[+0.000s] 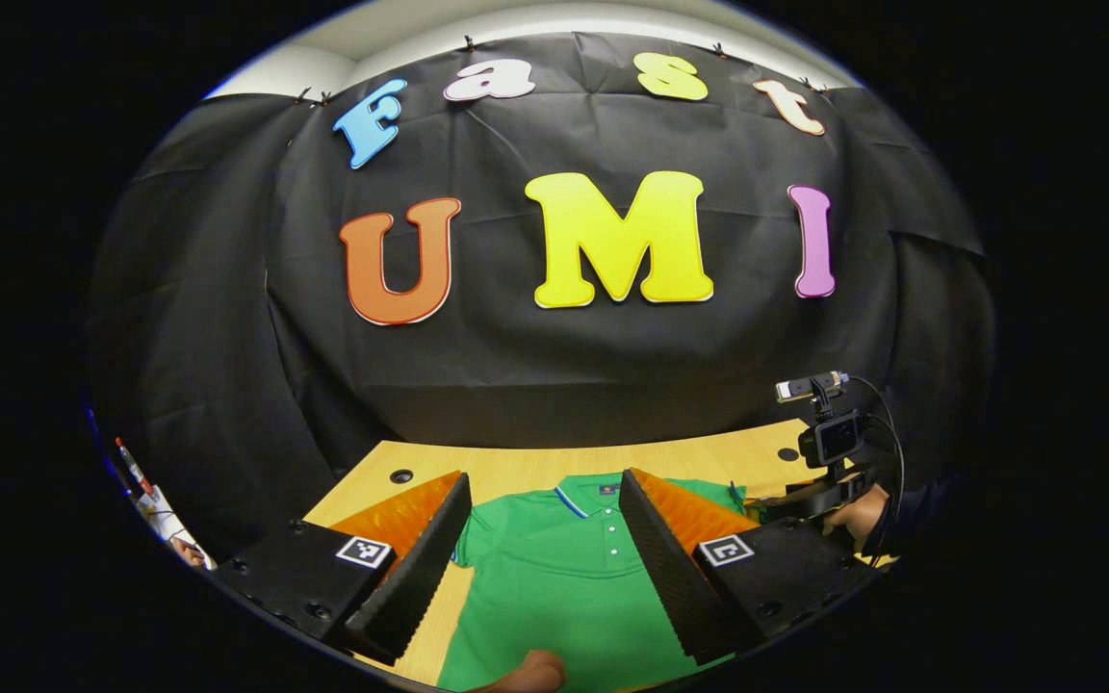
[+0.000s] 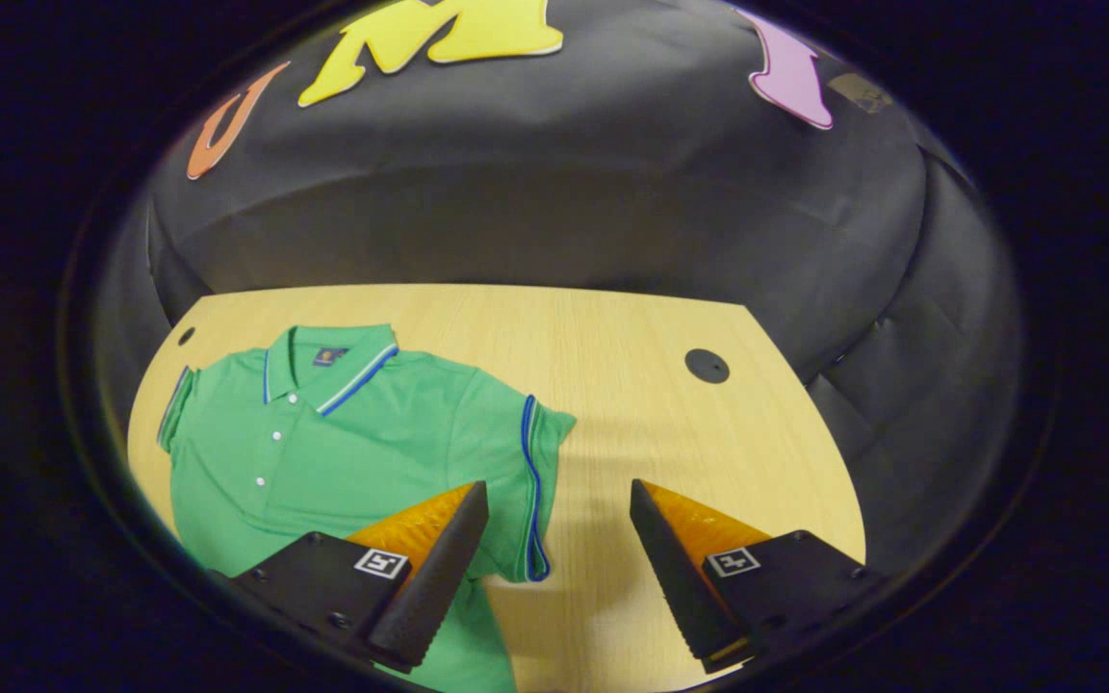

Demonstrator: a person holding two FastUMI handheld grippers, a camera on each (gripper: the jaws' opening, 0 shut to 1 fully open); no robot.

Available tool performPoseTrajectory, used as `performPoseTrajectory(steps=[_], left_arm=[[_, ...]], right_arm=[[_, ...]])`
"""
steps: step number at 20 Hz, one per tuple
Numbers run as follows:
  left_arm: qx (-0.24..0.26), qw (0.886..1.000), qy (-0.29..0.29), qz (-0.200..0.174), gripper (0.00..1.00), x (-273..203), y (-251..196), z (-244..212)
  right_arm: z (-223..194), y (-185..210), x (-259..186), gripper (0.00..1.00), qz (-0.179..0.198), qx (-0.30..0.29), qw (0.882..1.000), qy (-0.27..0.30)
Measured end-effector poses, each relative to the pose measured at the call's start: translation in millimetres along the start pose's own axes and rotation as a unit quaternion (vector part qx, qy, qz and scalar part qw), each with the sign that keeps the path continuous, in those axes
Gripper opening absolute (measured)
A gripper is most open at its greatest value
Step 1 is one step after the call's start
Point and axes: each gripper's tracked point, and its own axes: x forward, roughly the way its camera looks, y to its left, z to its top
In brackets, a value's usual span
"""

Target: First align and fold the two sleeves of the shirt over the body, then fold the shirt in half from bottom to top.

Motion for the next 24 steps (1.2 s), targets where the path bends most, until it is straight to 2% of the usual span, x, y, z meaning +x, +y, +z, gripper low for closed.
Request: performPoseTrajectory(steps=[7, 9, 11, 13, 15, 16, 17, 18, 19, 22, 24], left_arm=[[-0.006, 0.999, 0.032, 0.017, 1.00, -2.9, 12.7, -25.6], [-0.007, 0.999, 0.038, 0.021, 1.00, -5.3, 17.0, -30.0], [-0.009, 0.999, 0.045, 0.025, 1.00, -7.4, 19.4, -36.7], [-0.010, 0.998, 0.051, 0.031, 1.00, -9.6, 23.3, -41.7], [-0.012, 0.998, 0.055, 0.037, 1.00, -13.9, 27.0, -43.6], [-0.012, 0.998, 0.056, 0.039, 1.00, -15.6, 28.6, -45.0], [-0.013, 0.998, 0.056, 0.041, 1.00, -17.6, 30.4, -45.2], [-0.012, 0.997, 0.055, 0.043, 1.00, -18.9, 31.6, -44.9], [-0.012, 0.997, 0.055, 0.045, 1.00, -20.8, 32.6, -44.7], [-0.010, 0.997, 0.053, 0.049, 1.00, -28.0, 37.3, -43.9], [-0.009, 0.997, 0.049, 0.052, 1.00, -33.1, 40.3, -43.6]], right_arm=[[-10.9, 4.0, 37.4, 0.94, -0.005, -0.005, 0.999, 0.038], [-13.2, 8.3, 40.6, 0.79, 0.001, -0.006, 0.999, 0.045], [-15.1, 14.1, 43.3, 0.76, 0.015, 0.001, 0.999, 0.048], [-14.6, 21.3, 44.5, 0.37, 0.023, 0.009, 0.999, 0.049], [-13.7, 22.3, 44.8, 0.30, 0.019, -0.008, 0.999, 0.044], [-11.1, 25.1, 41.9, 0.30, 0.015, -0.011, 0.999, 0.047], [-13.6, 25.5, 46.6, 0.08, 0.013, -0.014, 0.999, 0.046], [-12.9, 26.2, 45.7, 0.05, 0.012, -0.019, 0.999, 0.047], [-13.1, 26.1, 45.7, 0.08, 0.013, -0.022, 0.999, 0.047], [-9.6, 25.2, 38.4, 0.00, 0.018, -0.009, 0.999, 0.051], [2.3, 26.9, 31.8, 0.06, 0.025, -0.022, 0.999, 0.031]])
